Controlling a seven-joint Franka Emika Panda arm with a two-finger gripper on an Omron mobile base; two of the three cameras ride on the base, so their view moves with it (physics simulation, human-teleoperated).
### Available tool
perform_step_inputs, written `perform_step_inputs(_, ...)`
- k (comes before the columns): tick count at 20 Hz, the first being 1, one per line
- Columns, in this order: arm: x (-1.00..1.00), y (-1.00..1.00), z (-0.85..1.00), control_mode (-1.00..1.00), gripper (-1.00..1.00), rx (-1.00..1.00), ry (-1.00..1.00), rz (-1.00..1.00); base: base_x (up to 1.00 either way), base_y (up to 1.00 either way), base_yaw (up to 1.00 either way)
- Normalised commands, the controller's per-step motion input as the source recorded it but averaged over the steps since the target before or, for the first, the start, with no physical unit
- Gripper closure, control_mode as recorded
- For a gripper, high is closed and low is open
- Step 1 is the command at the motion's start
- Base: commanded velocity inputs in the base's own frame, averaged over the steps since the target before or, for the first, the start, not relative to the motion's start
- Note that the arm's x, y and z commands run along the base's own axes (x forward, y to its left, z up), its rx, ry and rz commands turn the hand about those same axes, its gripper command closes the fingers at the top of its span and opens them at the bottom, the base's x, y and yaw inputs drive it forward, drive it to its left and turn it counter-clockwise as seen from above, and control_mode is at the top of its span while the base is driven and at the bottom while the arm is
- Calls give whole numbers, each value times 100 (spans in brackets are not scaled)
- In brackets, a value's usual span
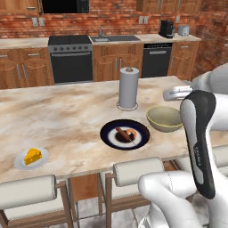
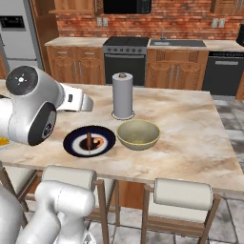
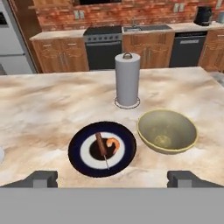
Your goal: Take the smaller bowl and place it next to the appetizer plate on the dining counter , and place the larger bowl next to the plate with cooked food.
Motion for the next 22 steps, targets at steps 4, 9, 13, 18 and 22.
perform_step_inputs(4, -15, 36, -8, -100, -100, -3, 30, 14, 0, 0, 0)
perform_step_inputs(9, -1, -9, -33, -100, -100, 0, 26, 5, 0, 0, 0)
perform_step_inputs(13, -3, -13, -31, 100, -100, 0, 20, 0, -5, -2, 0)
perform_step_inputs(18, 0, 0, 0, 100, -100, 0, 0, 0, -60, 7, 4)
perform_step_inputs(22, 0, 0, 0, 100, -100, 0, 0, 0, -89, 54, 10)
